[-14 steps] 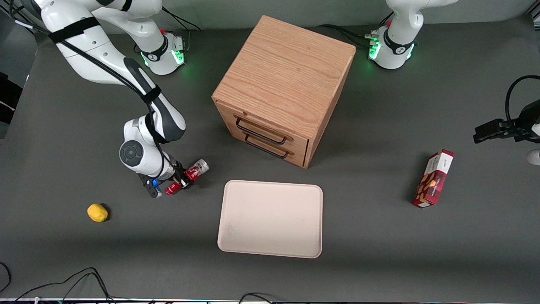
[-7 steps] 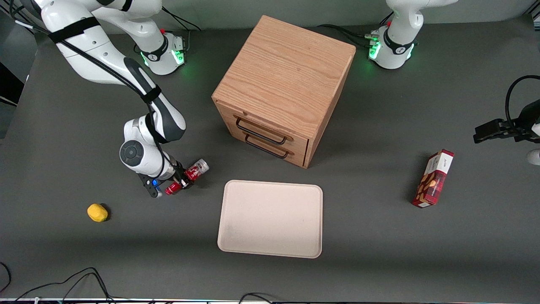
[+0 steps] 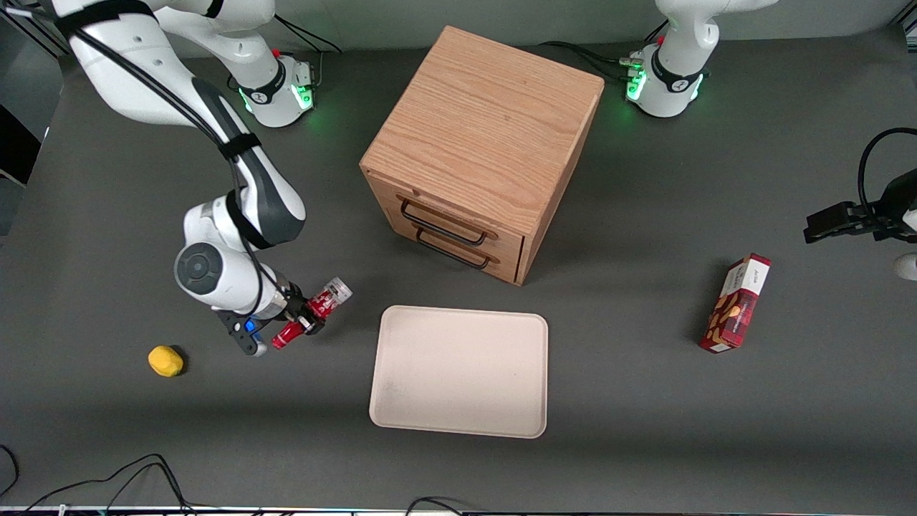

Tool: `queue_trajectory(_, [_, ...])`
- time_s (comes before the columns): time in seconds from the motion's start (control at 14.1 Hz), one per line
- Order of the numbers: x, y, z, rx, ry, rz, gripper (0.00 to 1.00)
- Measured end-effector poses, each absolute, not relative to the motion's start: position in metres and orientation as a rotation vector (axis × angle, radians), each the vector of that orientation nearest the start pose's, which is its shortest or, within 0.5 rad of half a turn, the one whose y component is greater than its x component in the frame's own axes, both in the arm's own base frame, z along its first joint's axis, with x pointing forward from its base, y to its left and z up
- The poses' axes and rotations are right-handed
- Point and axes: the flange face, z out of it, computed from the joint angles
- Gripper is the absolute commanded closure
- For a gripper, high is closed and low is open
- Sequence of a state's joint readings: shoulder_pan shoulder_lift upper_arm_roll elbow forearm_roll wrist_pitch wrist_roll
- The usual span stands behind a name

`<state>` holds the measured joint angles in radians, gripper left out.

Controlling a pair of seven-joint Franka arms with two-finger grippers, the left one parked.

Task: Place coke bottle on tray
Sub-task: 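Lift the bottle and carry it with the right gripper over the cream tray, then lower the bottle onto the tray and open the right gripper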

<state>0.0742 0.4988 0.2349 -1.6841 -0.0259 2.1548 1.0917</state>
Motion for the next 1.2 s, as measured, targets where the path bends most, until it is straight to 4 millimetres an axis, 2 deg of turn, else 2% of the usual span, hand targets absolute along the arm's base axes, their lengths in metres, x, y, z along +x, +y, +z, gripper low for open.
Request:
queue_trajectory(0.14, [0.66, 0.199, 0.374, -2.879, 1.04, 0.081, 1.0])
queue_trajectory(0.28, [0.67, 0.21, 0.417, -2.942, 0.822, 0.052, 1.0])
queue_trajectory(0.42, [0.676, 0.236, 0.437, -2.981, 0.632, 0.018, 1.0])
queue_trajectory(0.49, [0.678, 0.255, 0.437, -2.991, 0.554, 0.003, 1.0])
queue_trajectory(0.57, [0.68, 0.276, 0.429, -3.002, 0.468, -0.001, 1.0])
queue_trajectory(0.71, [0.686, 0.307, 0.396, -3.014, 0.286, 0.008, 1.0])
queue_trajectory(0.92, [0.705, 0.313, 0.327, -2.989, 0.155, 0.001, 1.0])
queue_trajectory(1.06, [0.711, 0.314, 0.279, -2.97, 0.144, 0.004, 1.0])
queue_trajectory(1.2, [0.712, 0.319, 0.239, -2.957, 0.141, 0.0, 0.98])
